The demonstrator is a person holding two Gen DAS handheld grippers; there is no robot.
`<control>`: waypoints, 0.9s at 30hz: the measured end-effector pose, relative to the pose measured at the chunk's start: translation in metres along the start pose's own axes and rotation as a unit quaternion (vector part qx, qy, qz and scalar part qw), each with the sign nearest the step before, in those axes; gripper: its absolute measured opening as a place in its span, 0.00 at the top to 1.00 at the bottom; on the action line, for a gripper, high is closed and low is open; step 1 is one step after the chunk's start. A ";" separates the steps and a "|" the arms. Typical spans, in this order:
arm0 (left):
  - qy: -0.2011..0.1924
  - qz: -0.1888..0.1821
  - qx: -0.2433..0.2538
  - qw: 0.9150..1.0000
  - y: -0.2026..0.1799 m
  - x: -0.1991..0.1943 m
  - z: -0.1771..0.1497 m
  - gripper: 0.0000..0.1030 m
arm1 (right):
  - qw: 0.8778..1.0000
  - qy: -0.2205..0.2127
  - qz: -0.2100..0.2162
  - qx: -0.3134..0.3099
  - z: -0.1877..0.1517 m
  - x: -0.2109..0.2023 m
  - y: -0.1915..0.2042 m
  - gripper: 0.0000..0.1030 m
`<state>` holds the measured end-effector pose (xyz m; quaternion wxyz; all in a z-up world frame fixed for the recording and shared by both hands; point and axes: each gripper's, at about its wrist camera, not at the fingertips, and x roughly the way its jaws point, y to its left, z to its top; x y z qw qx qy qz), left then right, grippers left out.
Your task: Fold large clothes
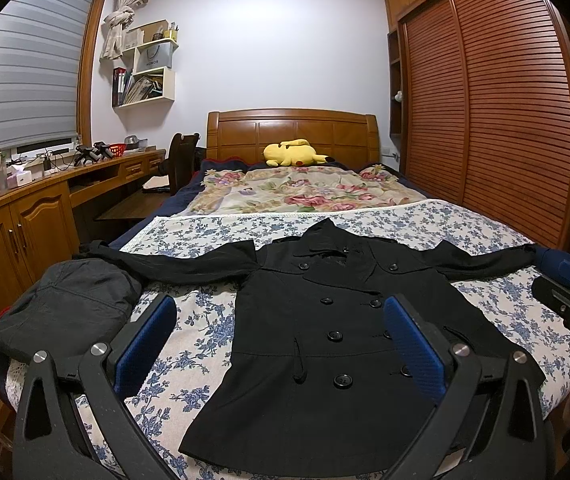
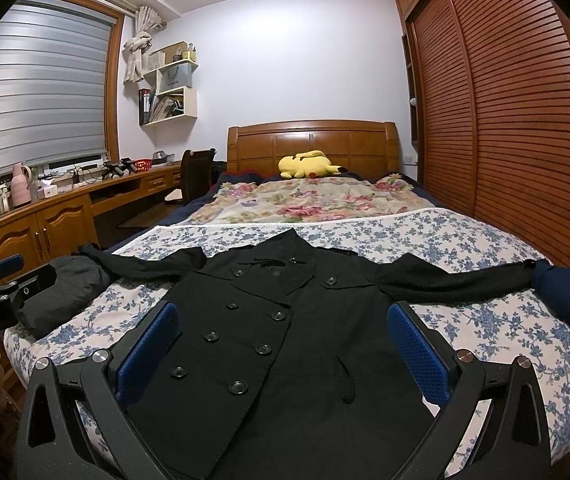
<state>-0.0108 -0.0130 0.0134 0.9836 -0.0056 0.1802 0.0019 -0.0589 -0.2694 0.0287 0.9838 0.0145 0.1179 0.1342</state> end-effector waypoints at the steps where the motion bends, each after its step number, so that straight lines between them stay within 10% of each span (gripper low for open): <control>1: 0.000 0.000 0.000 1.000 -0.001 0.000 0.000 0.00 | 1.000 0.000 0.000 0.000 0.000 0.000 0.000 0.00; 27: 0.035 0.003 0.021 0.999 0.018 0.028 -0.012 0.00 | 0.999 0.031 0.040 -0.015 -0.004 0.038 0.010 0.00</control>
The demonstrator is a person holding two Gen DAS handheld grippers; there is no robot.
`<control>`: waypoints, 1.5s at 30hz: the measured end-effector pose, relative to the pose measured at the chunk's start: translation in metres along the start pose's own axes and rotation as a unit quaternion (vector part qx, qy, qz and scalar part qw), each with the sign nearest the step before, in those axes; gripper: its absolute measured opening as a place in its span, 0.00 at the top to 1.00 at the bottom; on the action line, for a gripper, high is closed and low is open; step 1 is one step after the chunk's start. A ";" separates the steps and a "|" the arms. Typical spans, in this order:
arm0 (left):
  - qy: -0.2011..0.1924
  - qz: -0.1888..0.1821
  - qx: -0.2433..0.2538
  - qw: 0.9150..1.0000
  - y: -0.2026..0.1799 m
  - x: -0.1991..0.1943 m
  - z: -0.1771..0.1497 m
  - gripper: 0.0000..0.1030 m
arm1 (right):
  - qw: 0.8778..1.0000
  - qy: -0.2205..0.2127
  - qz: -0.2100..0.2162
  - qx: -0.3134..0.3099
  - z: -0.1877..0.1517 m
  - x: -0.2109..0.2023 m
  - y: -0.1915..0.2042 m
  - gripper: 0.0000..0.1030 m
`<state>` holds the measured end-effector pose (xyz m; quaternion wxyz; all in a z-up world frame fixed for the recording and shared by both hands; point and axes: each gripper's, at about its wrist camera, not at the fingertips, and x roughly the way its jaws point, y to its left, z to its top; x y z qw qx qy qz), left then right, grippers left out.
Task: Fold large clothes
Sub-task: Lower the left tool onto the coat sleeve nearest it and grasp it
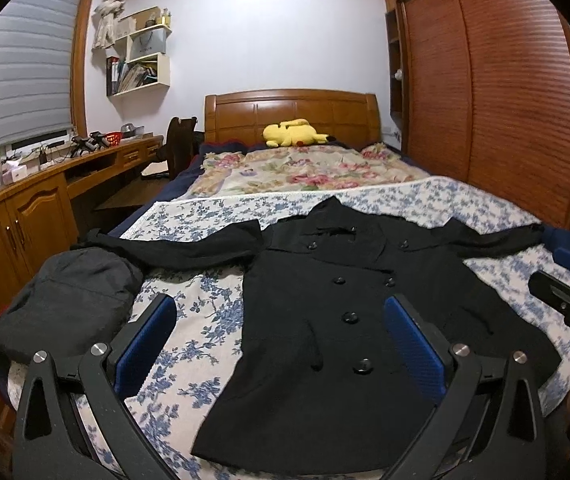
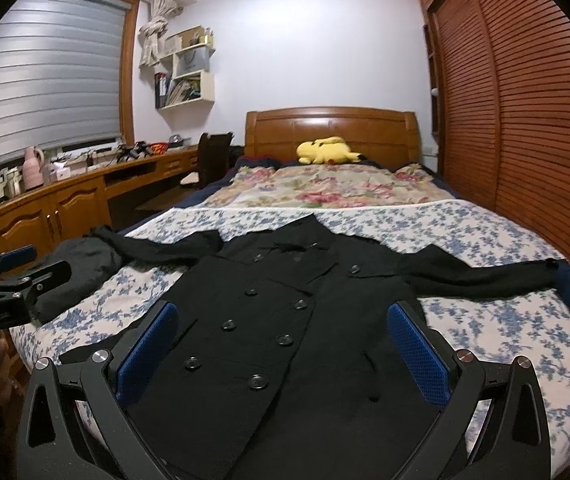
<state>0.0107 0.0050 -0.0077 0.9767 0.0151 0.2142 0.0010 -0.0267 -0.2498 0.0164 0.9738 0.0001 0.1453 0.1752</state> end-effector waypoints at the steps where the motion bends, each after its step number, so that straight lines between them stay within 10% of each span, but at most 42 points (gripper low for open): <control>1: 0.001 0.003 0.004 1.000 0.001 0.003 0.000 0.00 | 1.000 0.003 0.003 -0.001 0.001 0.005 0.000 0.00; 30: 0.105 0.023 0.024 0.994 0.108 0.198 0.025 0.00 | 0.992 0.090 0.038 -0.078 0.021 0.137 0.010 0.00; 45: 0.185 -0.006 -0.074 0.980 0.169 0.313 0.021 0.00 | 0.988 0.116 0.031 -0.095 0.017 0.172 0.003 0.00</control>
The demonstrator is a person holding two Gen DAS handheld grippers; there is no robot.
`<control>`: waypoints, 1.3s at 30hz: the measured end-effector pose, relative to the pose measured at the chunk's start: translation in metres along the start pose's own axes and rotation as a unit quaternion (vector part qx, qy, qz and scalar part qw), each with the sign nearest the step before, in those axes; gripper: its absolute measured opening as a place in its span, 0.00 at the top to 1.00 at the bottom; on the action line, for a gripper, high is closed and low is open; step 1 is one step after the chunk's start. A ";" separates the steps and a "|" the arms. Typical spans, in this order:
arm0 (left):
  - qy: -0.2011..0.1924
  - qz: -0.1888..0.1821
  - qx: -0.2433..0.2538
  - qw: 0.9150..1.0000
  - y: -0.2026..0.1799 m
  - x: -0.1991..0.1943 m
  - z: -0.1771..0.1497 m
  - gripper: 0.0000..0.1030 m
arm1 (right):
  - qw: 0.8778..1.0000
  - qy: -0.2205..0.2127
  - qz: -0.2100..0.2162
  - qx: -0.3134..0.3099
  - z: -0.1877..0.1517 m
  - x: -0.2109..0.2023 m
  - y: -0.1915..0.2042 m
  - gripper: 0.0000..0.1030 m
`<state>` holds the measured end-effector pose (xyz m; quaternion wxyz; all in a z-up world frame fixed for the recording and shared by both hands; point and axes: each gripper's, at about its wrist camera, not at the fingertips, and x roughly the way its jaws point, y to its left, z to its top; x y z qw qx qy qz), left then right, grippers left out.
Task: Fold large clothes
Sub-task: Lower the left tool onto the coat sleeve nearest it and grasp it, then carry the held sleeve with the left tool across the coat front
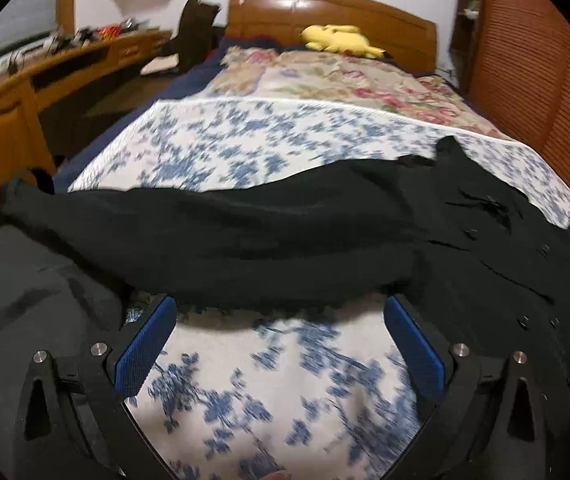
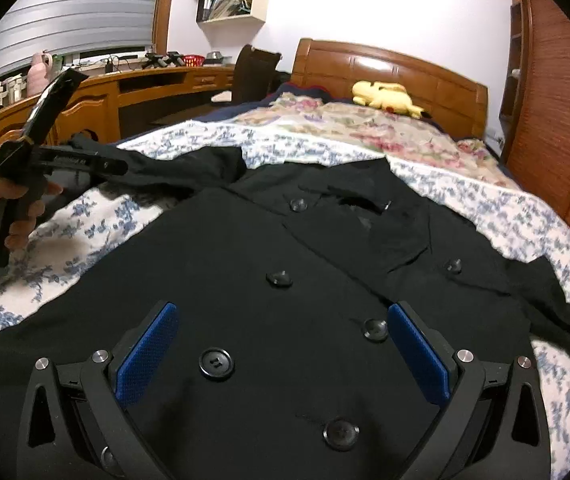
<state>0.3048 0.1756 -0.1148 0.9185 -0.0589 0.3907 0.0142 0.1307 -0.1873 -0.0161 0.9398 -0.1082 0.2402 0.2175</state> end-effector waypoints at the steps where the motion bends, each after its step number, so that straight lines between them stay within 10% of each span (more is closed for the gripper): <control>1: 0.004 -0.003 -0.007 1.000 0.003 0.005 0.001 0.00 | 1.000 0.001 0.000 0.002 -0.002 -0.001 -0.001 0.00; 11: 0.035 -0.005 -0.033 0.999 0.007 0.030 0.006 0.23 | 1.000 -0.003 -0.010 -0.014 -0.005 -0.011 0.005 0.00; 22: 0.062 0.001 -0.070 0.996 0.027 0.045 0.002 0.24 | 1.000 -0.002 -0.006 -0.004 -0.002 -0.002 0.006 0.00; 31: 0.071 0.011 -0.063 0.995 0.022 0.059 0.013 0.88 | 1.000 -0.001 -0.005 -0.002 -0.001 0.001 0.004 0.00; 39: 0.026 0.032 0.001 0.999 -0.010 0.026 0.024 0.95 | 1.000 -0.001 -0.001 0.002 -0.002 0.003 0.002 0.00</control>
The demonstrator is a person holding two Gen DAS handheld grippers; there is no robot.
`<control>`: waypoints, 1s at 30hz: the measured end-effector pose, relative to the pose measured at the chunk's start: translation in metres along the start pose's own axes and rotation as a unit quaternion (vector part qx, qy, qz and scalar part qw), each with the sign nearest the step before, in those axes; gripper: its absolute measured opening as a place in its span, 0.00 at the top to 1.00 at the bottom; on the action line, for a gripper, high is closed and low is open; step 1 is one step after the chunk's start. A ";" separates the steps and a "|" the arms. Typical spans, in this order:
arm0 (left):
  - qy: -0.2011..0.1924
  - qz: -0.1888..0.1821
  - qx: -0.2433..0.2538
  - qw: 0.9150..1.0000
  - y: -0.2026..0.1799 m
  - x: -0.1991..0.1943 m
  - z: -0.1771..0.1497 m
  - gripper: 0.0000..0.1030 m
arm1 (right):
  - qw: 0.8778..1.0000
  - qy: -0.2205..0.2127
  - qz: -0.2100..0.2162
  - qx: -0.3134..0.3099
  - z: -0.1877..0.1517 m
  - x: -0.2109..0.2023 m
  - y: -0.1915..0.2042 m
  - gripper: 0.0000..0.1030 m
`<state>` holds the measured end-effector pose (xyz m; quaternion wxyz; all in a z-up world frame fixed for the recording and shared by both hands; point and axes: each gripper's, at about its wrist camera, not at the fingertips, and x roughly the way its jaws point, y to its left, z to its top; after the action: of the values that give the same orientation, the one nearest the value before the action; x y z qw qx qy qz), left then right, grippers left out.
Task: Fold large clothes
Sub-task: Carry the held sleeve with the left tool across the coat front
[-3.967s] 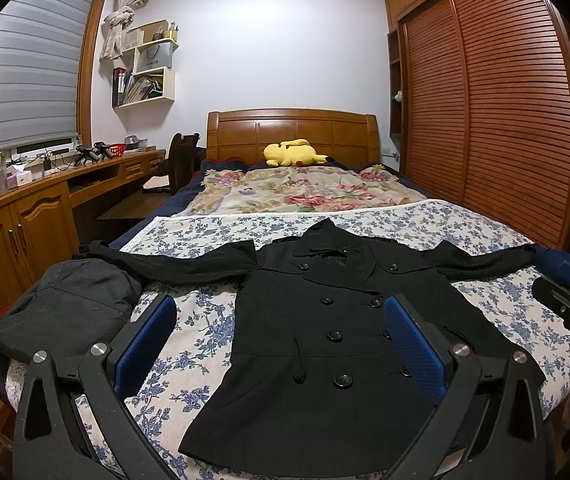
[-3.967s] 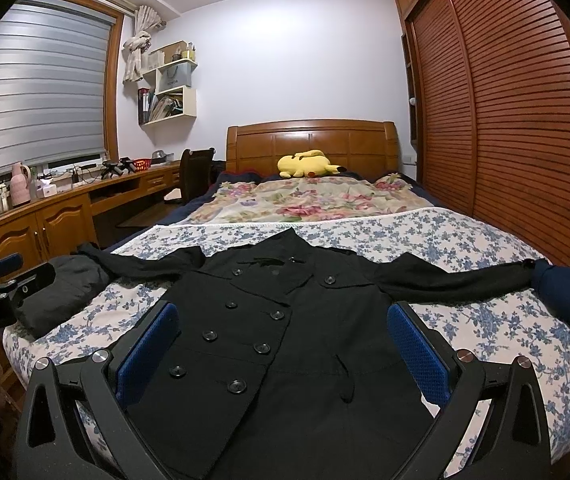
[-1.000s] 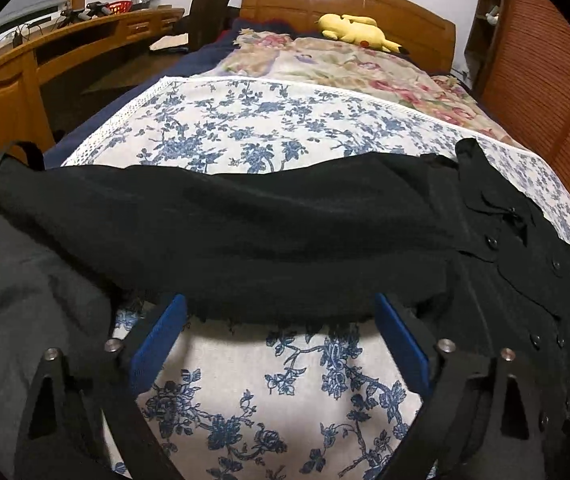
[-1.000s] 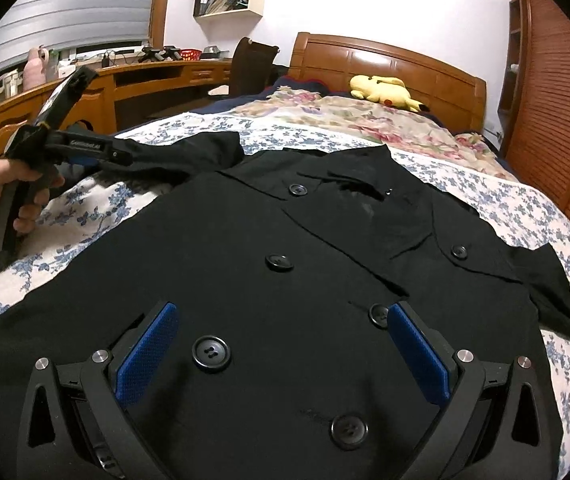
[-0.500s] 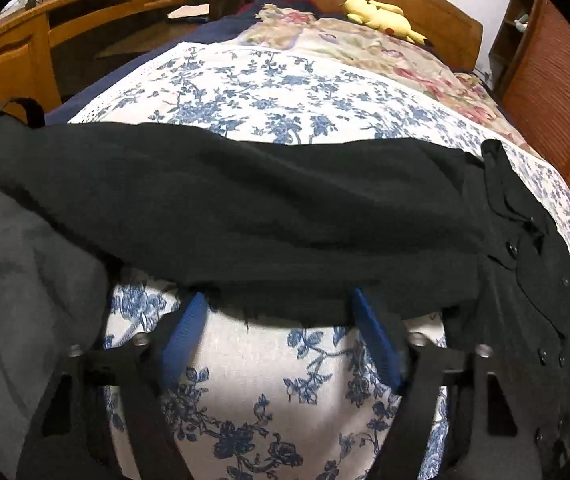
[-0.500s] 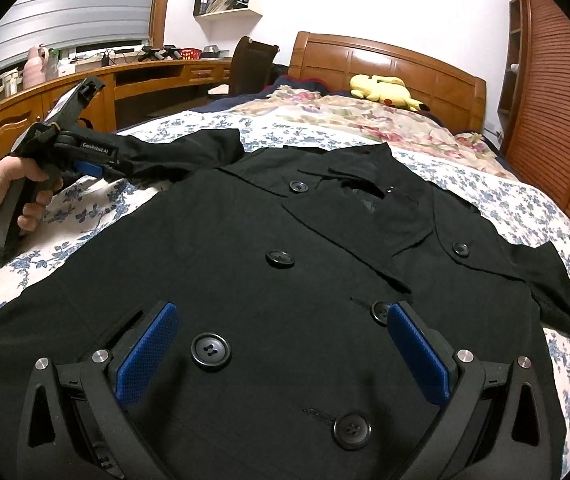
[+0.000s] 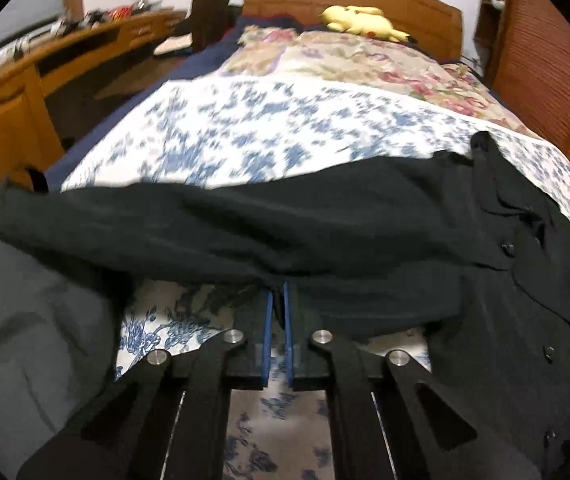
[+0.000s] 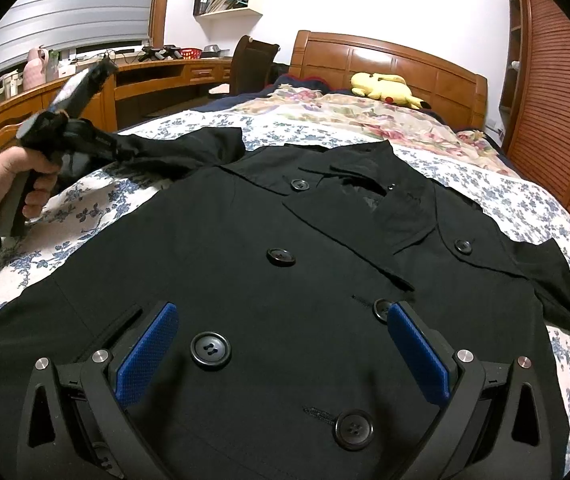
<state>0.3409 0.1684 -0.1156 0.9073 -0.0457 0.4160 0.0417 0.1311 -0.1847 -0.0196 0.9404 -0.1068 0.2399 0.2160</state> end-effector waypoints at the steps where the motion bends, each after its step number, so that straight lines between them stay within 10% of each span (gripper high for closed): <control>1: -0.005 0.000 0.005 1.000 -0.004 -0.006 0.002 0.95 | 1.000 -0.001 0.000 0.001 0.000 0.000 -0.001 0.00; 16: -0.033 -0.051 0.105 0.993 -0.114 -0.101 0.003 0.95 | 0.999 -0.014 0.010 0.037 -0.002 -0.001 -0.014 0.00; 30: -0.013 -0.066 0.104 0.992 -0.078 -0.117 -0.006 0.89 | 1.000 -0.012 0.002 0.014 0.000 0.000 -0.005 0.00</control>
<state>0.2694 0.0861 -0.0268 0.9133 0.0218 0.4022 -0.0610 0.1333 -0.1893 -0.0190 0.9442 -0.0904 0.2323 0.2153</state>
